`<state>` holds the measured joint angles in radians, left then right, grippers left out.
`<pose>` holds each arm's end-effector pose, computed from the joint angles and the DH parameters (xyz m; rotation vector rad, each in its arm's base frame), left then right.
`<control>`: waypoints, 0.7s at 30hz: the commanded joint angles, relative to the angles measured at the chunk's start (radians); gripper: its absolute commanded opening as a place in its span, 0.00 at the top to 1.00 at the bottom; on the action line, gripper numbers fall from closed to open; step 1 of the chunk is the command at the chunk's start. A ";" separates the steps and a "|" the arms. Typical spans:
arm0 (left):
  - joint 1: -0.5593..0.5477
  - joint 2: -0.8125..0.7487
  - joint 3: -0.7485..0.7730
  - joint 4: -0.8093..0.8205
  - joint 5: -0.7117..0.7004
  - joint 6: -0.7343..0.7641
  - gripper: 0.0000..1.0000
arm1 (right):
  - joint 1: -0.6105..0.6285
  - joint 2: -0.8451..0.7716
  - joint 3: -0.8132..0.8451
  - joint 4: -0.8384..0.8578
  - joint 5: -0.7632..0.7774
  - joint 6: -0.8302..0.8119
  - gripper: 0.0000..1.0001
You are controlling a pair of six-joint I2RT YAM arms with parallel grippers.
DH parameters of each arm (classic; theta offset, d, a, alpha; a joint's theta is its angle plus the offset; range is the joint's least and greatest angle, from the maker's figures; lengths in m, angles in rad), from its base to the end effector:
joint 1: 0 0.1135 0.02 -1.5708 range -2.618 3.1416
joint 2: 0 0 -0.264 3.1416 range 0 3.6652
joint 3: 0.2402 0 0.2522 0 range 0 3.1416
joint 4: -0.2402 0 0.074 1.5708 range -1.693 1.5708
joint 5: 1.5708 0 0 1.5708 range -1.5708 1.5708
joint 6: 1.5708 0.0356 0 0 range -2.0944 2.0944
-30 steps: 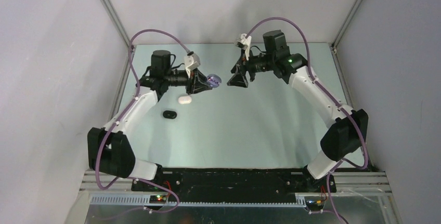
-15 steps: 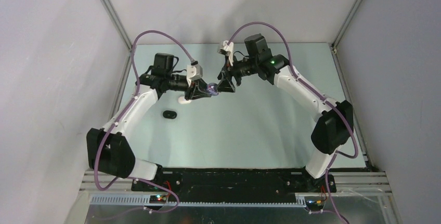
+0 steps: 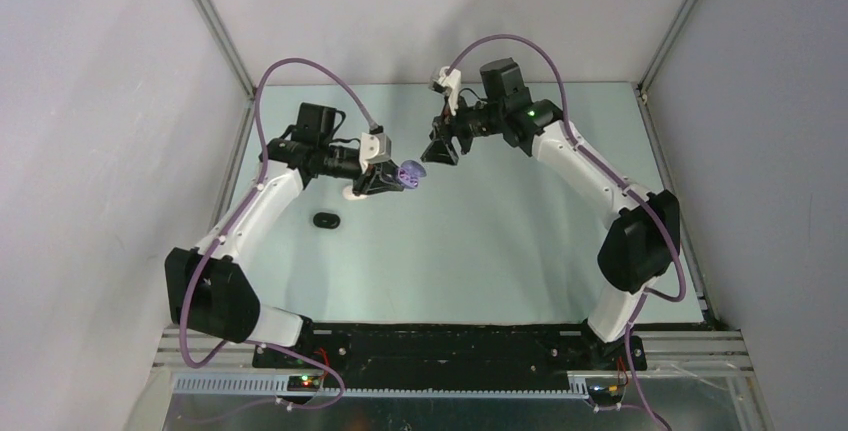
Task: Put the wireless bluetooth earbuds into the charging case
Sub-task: Adjust the earbud with the charging case.
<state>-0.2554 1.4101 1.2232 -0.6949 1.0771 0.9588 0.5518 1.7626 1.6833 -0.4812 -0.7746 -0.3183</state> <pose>0.2701 -0.1029 0.3174 1.4993 1.4038 -0.8782 0.3306 0.2327 0.3602 -1.2793 1.6590 0.9596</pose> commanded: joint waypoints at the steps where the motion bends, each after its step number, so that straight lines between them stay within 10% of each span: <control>1: -0.015 -0.005 0.051 -0.034 0.056 0.069 1.00 | -0.019 0.003 0.042 0.053 -0.031 0.029 0.30; 21: -0.037 0.000 0.101 -0.155 0.017 0.220 1.00 | 0.048 0.016 0.041 -0.017 -0.226 -0.054 0.18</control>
<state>-0.2817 1.4158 1.2831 -0.8185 1.0790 1.1107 0.6022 1.7645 1.6833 -0.5034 -0.9901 -0.3599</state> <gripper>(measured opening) 0.346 0.827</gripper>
